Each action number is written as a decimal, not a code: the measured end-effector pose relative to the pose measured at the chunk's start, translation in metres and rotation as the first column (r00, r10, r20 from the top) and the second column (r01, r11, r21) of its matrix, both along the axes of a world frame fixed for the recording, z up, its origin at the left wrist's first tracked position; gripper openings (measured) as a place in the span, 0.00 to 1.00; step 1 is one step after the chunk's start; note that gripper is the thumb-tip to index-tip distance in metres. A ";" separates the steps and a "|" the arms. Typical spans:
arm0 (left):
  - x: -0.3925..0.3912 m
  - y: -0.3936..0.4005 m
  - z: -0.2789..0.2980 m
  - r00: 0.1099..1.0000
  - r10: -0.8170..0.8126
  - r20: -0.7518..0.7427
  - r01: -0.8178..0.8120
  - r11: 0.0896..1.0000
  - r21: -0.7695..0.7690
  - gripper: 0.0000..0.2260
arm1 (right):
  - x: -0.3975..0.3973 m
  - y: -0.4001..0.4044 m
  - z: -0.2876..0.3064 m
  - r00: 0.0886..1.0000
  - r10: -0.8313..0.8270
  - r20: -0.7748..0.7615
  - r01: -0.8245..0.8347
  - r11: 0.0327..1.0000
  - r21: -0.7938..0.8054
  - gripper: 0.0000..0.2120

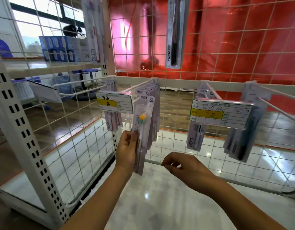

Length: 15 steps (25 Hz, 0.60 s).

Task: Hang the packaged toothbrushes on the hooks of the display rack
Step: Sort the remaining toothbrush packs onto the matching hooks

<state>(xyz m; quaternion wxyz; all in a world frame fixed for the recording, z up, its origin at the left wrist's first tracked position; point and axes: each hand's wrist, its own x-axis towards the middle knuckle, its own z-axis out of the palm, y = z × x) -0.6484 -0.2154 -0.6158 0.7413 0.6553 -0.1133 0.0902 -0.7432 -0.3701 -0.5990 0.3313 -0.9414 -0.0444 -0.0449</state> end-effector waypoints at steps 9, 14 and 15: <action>-0.011 -0.017 -0.004 1.000 0.002 -0.019 -0.003 0.998 -0.059 0.10 | -0.006 -0.011 -0.011 0.999 -0.004 -0.034 0.003 1.000 -0.024 0.05; -0.008 -0.028 -0.006 0.998 0.029 -0.050 -0.036 0.989 -0.142 0.10 | -0.005 -0.017 -0.018 0.999 0.022 -0.033 -0.023 0.999 -0.046 0.06; -0.005 -0.030 -0.005 0.998 0.029 -0.061 -0.038 0.986 -0.163 0.10 | -0.006 -0.019 -0.019 0.999 0.025 -0.042 -0.027 0.998 -0.055 0.06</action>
